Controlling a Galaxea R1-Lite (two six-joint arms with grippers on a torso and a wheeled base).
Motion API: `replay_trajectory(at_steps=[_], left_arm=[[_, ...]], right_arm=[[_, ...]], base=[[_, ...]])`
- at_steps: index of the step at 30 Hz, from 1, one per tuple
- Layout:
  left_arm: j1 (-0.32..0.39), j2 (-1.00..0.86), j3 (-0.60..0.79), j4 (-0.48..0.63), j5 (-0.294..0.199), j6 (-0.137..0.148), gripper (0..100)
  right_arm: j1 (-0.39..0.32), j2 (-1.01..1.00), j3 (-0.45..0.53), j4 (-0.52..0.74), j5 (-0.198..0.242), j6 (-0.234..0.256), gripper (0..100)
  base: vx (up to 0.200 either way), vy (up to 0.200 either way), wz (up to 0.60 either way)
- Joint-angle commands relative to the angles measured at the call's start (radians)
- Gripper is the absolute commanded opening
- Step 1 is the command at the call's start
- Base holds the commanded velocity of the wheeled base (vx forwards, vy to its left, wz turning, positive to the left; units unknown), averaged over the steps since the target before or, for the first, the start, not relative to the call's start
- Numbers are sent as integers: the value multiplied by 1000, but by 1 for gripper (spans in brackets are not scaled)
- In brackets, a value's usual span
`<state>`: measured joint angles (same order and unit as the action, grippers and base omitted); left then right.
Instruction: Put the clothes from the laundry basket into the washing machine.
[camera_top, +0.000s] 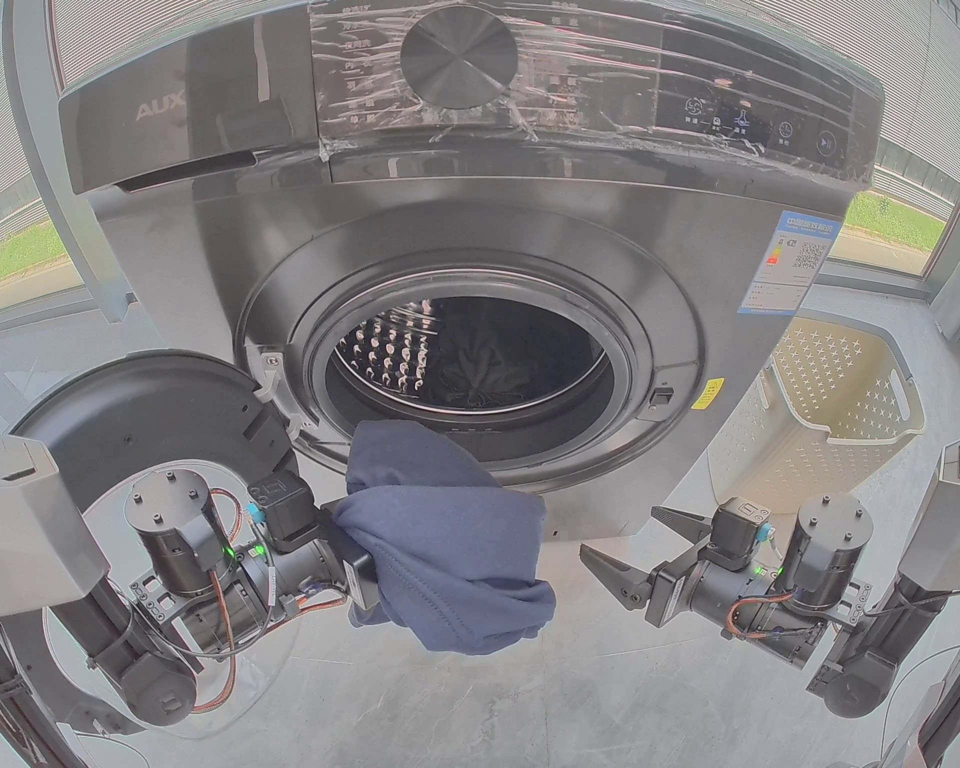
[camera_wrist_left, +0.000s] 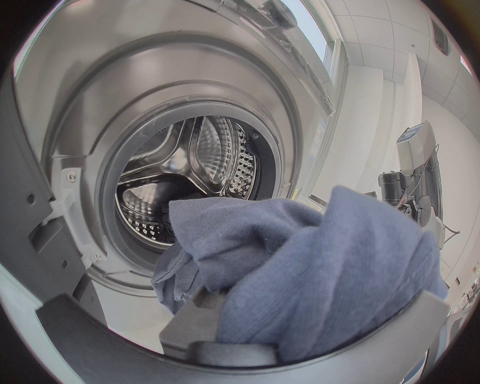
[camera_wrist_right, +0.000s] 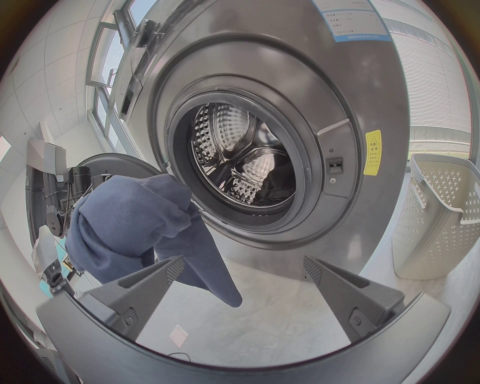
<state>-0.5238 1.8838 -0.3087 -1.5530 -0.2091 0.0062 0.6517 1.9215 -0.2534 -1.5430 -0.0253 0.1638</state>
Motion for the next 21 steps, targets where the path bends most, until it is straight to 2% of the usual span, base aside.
replay_trajectory(at_steps=[1, 2, 11, 17, 21], left_arm=[[-5, 5, 0, -1, 1, 0, 0], [-12, 8, 3, -1, 2, 0, 0], [-27, 11, 11, -1, 5, 0, 0], [-27, 11, 5, -1, 5, -6, 0], [-27, 29, 5, -1, 5, 9, 0]], right_arm=[[2, 4, 0, 0, -1, 0, 100], [3, 4, 0, 0, -1, 0, 100], [3, 5, 2, 0, -1, 2, 100], [5, 5, 3, 0, -1, 2, 100], [29, -6, 11, 0, -5, 2, 100]], base=[[200, 0, 0], [200, 0, 0], [0, 0, 0], [0, -200, 0], [0, 0, 0]])
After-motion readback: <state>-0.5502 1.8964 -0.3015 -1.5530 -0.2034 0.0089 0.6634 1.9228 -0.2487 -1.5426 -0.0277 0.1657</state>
